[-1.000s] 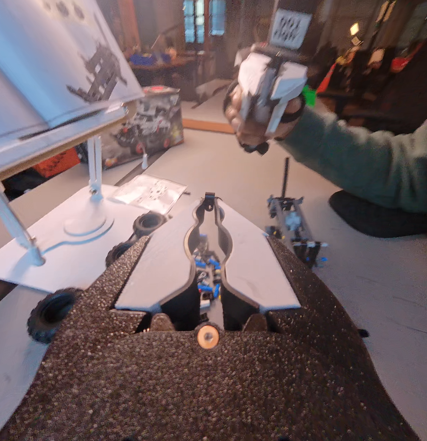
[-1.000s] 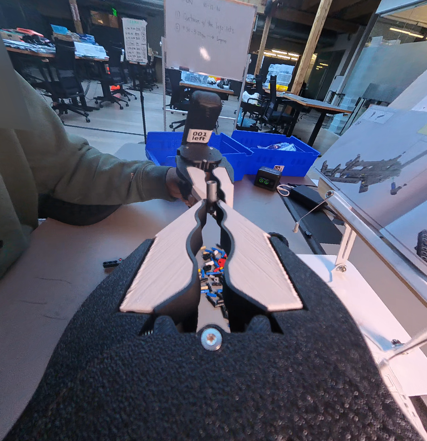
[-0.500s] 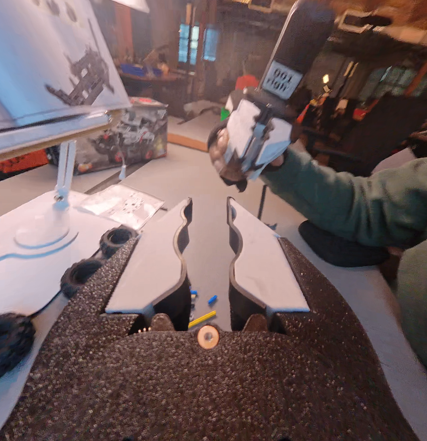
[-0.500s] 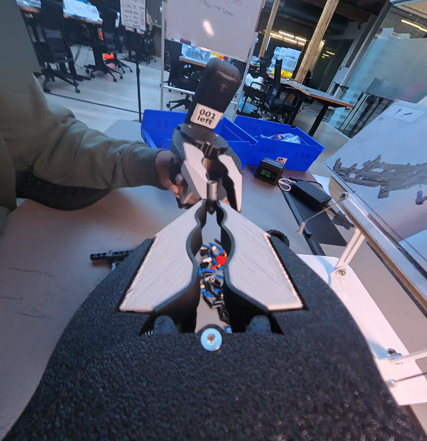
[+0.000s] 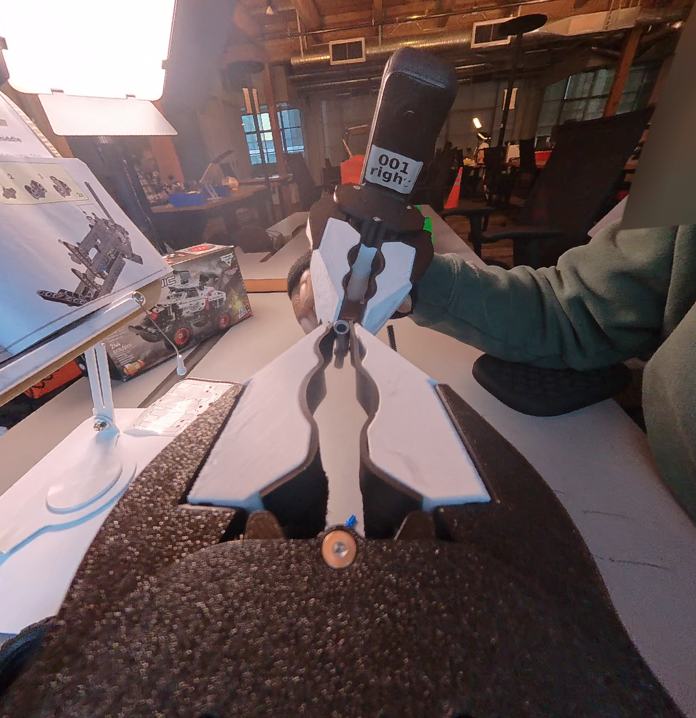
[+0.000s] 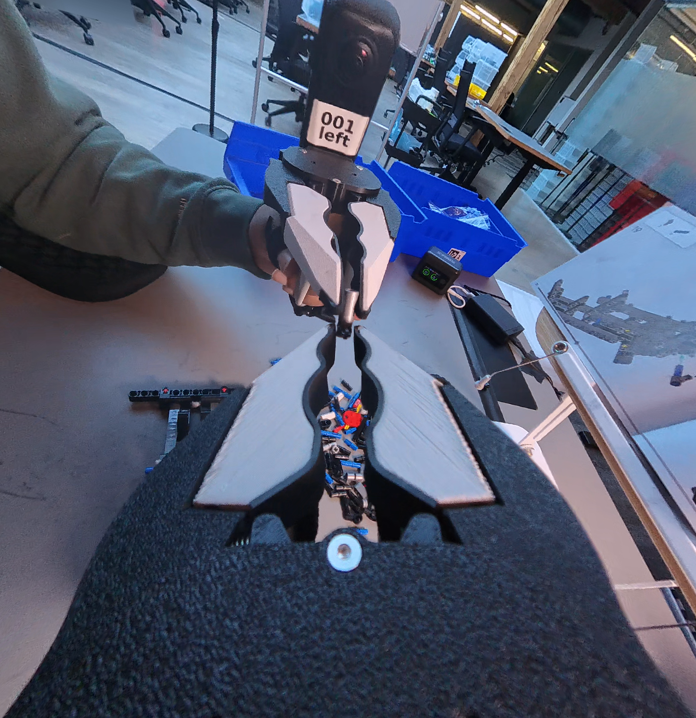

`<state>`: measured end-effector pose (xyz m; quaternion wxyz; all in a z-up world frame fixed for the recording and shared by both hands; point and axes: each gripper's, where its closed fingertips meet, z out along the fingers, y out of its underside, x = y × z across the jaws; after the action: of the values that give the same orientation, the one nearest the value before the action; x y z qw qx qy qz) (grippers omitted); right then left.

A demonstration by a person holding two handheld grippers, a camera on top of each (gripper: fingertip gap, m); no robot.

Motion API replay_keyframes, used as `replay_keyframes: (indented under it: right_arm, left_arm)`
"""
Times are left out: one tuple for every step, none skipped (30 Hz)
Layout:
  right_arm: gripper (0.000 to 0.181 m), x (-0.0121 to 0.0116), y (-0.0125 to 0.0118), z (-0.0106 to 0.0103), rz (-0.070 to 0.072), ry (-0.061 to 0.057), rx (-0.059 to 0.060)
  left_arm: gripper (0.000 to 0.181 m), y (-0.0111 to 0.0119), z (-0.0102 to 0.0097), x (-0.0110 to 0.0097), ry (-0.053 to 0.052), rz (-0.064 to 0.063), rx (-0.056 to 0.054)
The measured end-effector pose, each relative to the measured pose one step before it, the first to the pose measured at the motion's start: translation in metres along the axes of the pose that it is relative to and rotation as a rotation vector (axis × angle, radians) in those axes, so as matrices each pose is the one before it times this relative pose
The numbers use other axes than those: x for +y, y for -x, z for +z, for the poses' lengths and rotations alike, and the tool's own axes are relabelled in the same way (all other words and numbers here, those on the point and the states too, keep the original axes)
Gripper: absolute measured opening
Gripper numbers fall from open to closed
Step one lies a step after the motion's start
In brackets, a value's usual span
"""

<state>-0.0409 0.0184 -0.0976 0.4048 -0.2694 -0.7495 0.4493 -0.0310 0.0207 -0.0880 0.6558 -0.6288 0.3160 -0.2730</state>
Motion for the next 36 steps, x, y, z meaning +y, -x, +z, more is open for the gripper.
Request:
replay_keyframes:
  right_arm:
    - [0.008,-0.00220,0.00024,-0.00102,-0.0078,-0.0005,0.0038]
    - [0.008,-0.00225,0.00037,-0.00074,-0.0075,-0.0010,0.0030]
    - [0.007,-0.00149,0.00003,-0.00025,-0.0073,0.0018,0.0051]
    - [0.005,-0.00011,-0.00018,0.00012,-0.0073,0.0075,0.0058]
    - [0.004,0.00030,0.00073,0.00047,-0.0073,0.0087,0.0003]
    - [0.004,-0.00053,0.00072,0.00030,-0.0051,0.0023,-0.0003]
    - [0.004,-0.00043,-0.00006,0.00027,-0.0026,0.0024,0.0033]
    - [0.004,-0.00034,0.00018,0.00015,-0.0021,0.0013,0.0009]
    - [0.004,-0.00070,0.00065,0.00021,0.0003,-0.0017,-0.0032]
    - [0.004,-0.00080,0.00056,0.00008,0.0012,-0.0022,-0.0026]
    - [0.004,-0.00053,0.00021,-0.00008,-0.0002,-0.0013,-0.0007]
    - [0.004,-0.00090,0.00055,-0.00013,-0.0010,-0.0036,-0.0019]
    - [0.004,-0.00087,-0.00006,-0.00024,0.0002,-0.0028,0.0010]
    - [0.004,-0.00057,0.00014,-0.00016,-0.0010,0.0004,-0.0001]
    - [0.004,-0.00032,0.00048,-0.00006,-0.0011,0.0010,-0.0024]
    - [0.004,-0.00041,0.00029,-0.00011,-0.0012,-0.0003,0.0000]
    - [0.004,-0.00012,-0.00010,-0.00003,-0.0014,0.0015,0.0010]
    - [0.005,0.00010,0.00032,-0.00010,0.0005,0.0017,-0.0018]
    - [0.005,0.00022,-0.00030,-0.00010,-0.0001,0.0022,0.0014]
    - [0.005,0.00031,0.00011,0.00001,-0.0009,0.0013,-0.0001]
    - [0.005,0.00005,0.00008,0.00008,0.0005,0.0008,-0.0002]
    - [0.005,-0.00003,-0.00004,0.00004,-0.0001,0.0008,0.0001]
    - [0.005,0.00009,-0.00015,0.00018,-0.0007,0.0018,0.0016]
    - [0.005,0.00034,-0.00019,0.00031,-0.0007,0.0033,0.0020]
    - [0.005,0.00027,-0.00020,0.00024,-0.0004,0.0024,0.0020]
    - [0.005,0.00016,-0.00050,0.00048,-0.0005,0.0018,0.0051]
    - [0.009,0.00011,-0.00138,0.00059,0.0011,0.0027,0.0089]
    - [0.014,0.00078,0.00018,0.00122,0.0027,0.0077,-0.0007]
    - [0.016,0.00072,0.00064,0.00169,0.0011,0.0061,-0.0006]
    - [0.016,-0.00001,0.00056,0.00208,-0.0034,0.0005,0.0018]
    - [0.015,-0.00193,0.00050,0.00181,-0.0026,-0.0106,0.0031]
    - [0.010,-0.00236,-0.00099,0.00099,0.0038,-0.0136,0.0085]
    - [0.008,-0.00240,-0.00014,0.00010,0.0064,-0.0164,-0.0017]
    - [0.007,-0.00090,0.00025,-0.00005,0.0127,-0.0049,-0.0061]
    - [0.007,0.00032,-0.00123,-0.00012,0.0116,0.0083,0.0007]
    - [0.007,-0.00063,-0.00124,-0.00052,0.0061,0.0031,0.0030]
  left_arm:
    - [0.007,-0.00016,-0.00181,-0.00197,-0.0151,-0.0049,0.0067]
    - [0.006,0.00006,-0.00115,-0.00065,-0.0063,-0.0051,0.0047]
    - [0.007,0.00011,-0.00048,0.00067,0.0033,0.0012,0.0021]
    - [0.007,-0.00041,-0.00015,0.00018,-0.0007,0.0032,0.0027]
    - [0.007,-0.00114,0.00008,-0.00073,-0.0066,-0.0028,0.0080]
    - [0.007,-0.00103,0.00020,-0.00057,-0.0062,-0.0028,0.0062]
    - [0.007,-0.00017,-0.00018,-0.00046,-0.0031,0.0025,0.0002]
    - [0.007,-0.00002,-0.00026,-0.00043,-0.0013,0.0054,-0.0014]
    - [0.007,-0.00086,-0.00024,-0.00065,-0.0013,0.0040,0.0031]
    - [0.007,-0.00074,-0.00017,-0.00075,-0.0034,0.0043,0.0027]
    - [0.007,-0.00056,-0.00010,-0.00061,-0.0030,0.0069,0.0002]
    - [0.007,-0.00067,-0.00015,-0.00061,-0.0037,0.0058,0.0019]
    - [0.006,-0.00058,-0.00015,-0.00083,-0.0040,0.0037,0.0022]
    - [0.007,-0.00031,-0.00019,-0.00057,-0.0020,0.0056,-0.0002]
    - [0.007,-0.00072,0.00000,-0.00020,0.0005,0.0049,0.0022]
    - [0.006,-0.00052,-0.00002,-0.00040,-0.0016,0.0040,0.0012]
    - [0.006,-0.00013,-0.00001,-0.00044,-0.0020,0.0032,-0.0010]
    - [0.006,-0.00046,0.00010,0.00006,-0.0002,0.0013,0.0024]
    - [0.006,0.00003,0.00010,0.00030,0.0008,0.0024,-0.0010]
    - [0.006,0.00003,0.00007,0.00016,0.0008,0.0037,-0.0019]
    - [0.006,-0.00008,0.00005,0.00004,-0.0001,0.0031,-0.0009]
    - [0.007,-0.00006,0.00001,0.00006,-0.0006,0.0038,-0.0014]
    - [0.006,0.00010,-0.00004,-0.00008,-0.0009,0.0040,-0.0019]
    - [0.006,0.00030,-0.00011,-0.00001,-0.0009,0.0051,-0.0034]
    - [0.006,0.00013,0.00012,0.00015,-0.0012,0.0044,-0.0031]
    - [0.006,0.00033,0.00008,-0.00010,-0.0032,0.0031,-0.0033]
    - [0.006,0.00012,0.00025,-0.00021,-0.0048,0.0017,-0.0020]
    - [0.006,-0.00005,0.00015,-0.00084,-0.0084,0.0003,-0.0012]
    - [0.006,-0.00067,0.00029,-0.00166,-0.0132,-0.0001,0.0015]
    - [0.006,-0.00065,0.00069,-0.00106,-0.0087,-0.0006,0.0017]
    - [0.006,-0.00048,0.00080,0.00005,-0.0014,0.0042,-0.0008]
    - [0.006,-0.00063,0.00038,0.00014,-0.0018,0.0053,0.0003]
    - [0.006,0.00082,-0.00084,-0.00270,-0.0176,-0.0020,-0.0067]
    - [0.007,-0.00053,-0.00083,-0.00161,-0.0072,-0.0046,0.0057]
    - [0.006,0.00036,-0.00020,-0.00021,0.0027,0.0035,-0.0044]
    - [0.006,0.00102,-0.00010,-0.00072,-0.0028,0.0076,-0.0116]
